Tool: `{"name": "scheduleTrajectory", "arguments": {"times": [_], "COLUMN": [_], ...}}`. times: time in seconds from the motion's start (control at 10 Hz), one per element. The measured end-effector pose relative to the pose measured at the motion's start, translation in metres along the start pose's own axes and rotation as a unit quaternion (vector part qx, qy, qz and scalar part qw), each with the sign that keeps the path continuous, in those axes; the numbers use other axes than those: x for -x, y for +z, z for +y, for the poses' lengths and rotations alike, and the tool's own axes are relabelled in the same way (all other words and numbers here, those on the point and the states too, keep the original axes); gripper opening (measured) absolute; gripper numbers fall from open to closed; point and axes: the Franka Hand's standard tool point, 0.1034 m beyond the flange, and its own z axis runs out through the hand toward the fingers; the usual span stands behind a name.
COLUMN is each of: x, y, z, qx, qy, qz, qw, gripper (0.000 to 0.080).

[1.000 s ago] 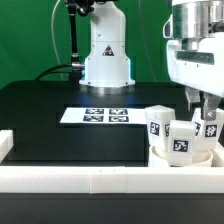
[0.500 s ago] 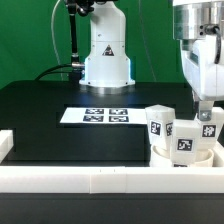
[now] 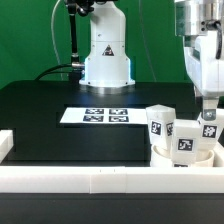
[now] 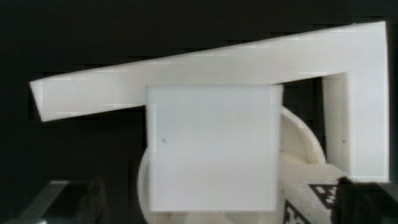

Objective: Assemble stool

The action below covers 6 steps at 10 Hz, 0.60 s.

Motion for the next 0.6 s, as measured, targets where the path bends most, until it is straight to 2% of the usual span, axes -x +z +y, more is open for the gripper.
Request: {"name": "scheduleTrajectory", "arguments": {"times": [0.4,0.6], "x": [0.0007,0.0009], "y": [-0.0002,0.0012], "z": [0.0001,0.0012], "qx": [0.000,0.002], "qy": [-0.025,-0.150], "qz": [0.000,0.006], "qw": [1.000,0.989], "gripper": [0.0649,0.0649]}}
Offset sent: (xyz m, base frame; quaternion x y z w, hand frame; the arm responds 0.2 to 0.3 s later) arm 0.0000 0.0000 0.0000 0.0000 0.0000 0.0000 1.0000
